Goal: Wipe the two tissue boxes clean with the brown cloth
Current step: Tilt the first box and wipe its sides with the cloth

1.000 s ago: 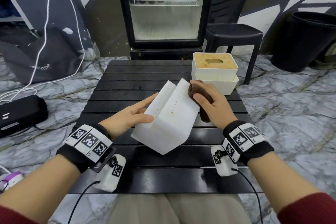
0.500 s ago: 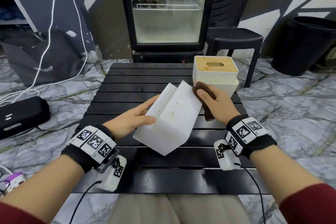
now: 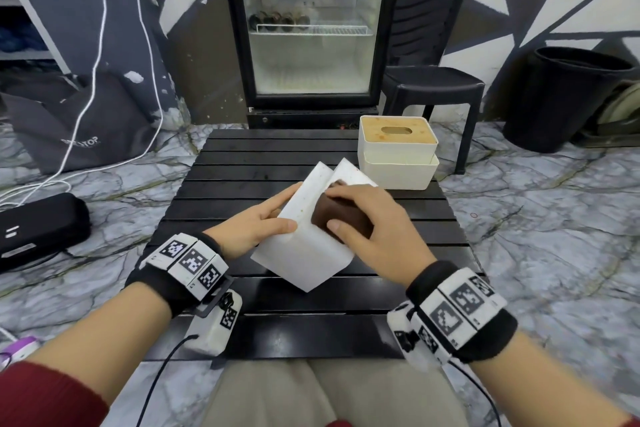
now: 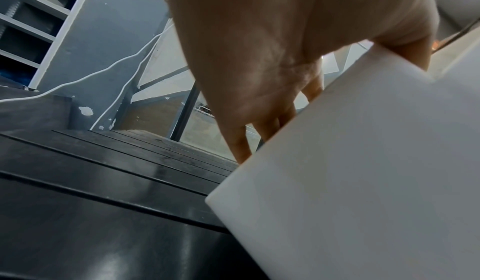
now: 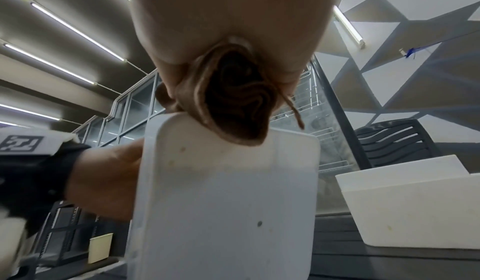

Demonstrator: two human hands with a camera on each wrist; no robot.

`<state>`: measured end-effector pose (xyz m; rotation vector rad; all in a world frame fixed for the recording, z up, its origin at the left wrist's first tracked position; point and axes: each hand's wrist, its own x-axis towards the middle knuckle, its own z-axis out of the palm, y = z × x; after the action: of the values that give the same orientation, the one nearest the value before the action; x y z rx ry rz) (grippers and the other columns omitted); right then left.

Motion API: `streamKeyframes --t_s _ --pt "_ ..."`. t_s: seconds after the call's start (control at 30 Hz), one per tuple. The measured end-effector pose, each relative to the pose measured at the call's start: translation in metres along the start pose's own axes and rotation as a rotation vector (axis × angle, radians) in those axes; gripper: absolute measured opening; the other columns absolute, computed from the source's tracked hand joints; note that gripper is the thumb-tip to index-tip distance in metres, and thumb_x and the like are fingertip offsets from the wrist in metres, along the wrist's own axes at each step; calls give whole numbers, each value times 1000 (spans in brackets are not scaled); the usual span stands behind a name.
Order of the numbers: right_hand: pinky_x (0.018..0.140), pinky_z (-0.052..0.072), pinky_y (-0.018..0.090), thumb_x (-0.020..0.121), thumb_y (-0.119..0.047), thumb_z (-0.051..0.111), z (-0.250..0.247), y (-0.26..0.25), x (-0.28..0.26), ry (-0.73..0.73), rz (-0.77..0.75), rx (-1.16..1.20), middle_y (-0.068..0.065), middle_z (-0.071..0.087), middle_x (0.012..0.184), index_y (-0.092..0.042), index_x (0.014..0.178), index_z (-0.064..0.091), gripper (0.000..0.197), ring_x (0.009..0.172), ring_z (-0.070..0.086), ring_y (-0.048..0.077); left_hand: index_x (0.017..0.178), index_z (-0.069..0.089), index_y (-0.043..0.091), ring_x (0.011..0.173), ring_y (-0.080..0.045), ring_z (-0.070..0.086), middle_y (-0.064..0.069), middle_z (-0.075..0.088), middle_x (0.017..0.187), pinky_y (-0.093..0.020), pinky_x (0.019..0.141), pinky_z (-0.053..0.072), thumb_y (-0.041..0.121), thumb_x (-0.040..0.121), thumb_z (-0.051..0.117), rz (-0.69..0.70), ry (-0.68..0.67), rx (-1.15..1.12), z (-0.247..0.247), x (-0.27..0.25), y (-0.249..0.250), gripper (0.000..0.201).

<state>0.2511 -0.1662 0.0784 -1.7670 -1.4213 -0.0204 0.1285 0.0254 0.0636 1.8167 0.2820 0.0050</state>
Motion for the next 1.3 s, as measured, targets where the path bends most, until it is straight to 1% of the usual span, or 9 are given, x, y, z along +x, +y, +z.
streamKeyframes --t_s 0.13,0.3,0.43,0.6,0.77,0.87,0.93,1.17,1.3 --pt "96 36 43 84 -32 55 12 -3 -10 44 -29 -98 -4 56 122 -23 120 57 36 115 45 18 137 27 44 101 7 59 20 55 126 -9 78 44 3 95 44 10 2 22 2 0 2 61" --pt "90 41 45 85 -32 55 26 -4 -15 143 -105 -123 4 53 122 -20 118 61 35 110 44 19 138 28 46 110 -3 57 16 54 133 -20 93 44 23 82 53 7 25 27 4 0 3 65" --pt "93 40 48 84 -24 59 27 4 -7 171 -65 -3 2 53 118 -17 117 61 34 111 42 13 139 28 46 107 0 58 19 56 129 -14 86 46 21 85 55 -4 19 19 0 0 -1 66" --pt "99 35 44 82 -23 57 23 20 9 197 7 36 -9 45 115 -18 118 60 36 108 40 13 137 27 49 104 5 58 28 59 121 -12 80 46 20 83 56 -16 -10 17 -3 2 -3 68" --pt "100 32 34 84 -18 58 18 38 27 202 43 34 0 49 115 -15 120 59 36 108 41 19 138 23 45 106 8 57 33 57 121 -10 80 46 10 89 48 -21 -33 -9 -7 5 -8 65" --pt "98 27 22 85 -13 60 15 50 40 199 72 12 6 50 117 -14 120 59 35 109 40 18 139 23 47 106 9 57 34 56 122 -10 77 46 9 91 53 -21 -44 -17 -9 5 -9 68" --pt "94 23 12 86 -12 59 14 57 47 200 85 5 4 49 116 -15 120 58 34 108 37 15 135 26 51 109 8 56 33 55 124 -10 79 46 17 87 54 -17 -46 -20 -10 5 -9 66" --pt "94 28 26 91 -20 50 6 68 62 82 206 19 -4 46 108 -24 125 52 34 108 39 18 136 26 53 119 9 49 38 49 127 -7 88 40 32 80 60 9 -56 -18 -9 5 -10 69" --pt "92 34 30 92 -25 49 0 70 69 6 240 16 -3 48 106 -24 124 51 32 106 45 19 137 24 49 120 12 47 41 47 127 -6 88 39 30 80 60 21 -63 -29 -9 5 -11 69"
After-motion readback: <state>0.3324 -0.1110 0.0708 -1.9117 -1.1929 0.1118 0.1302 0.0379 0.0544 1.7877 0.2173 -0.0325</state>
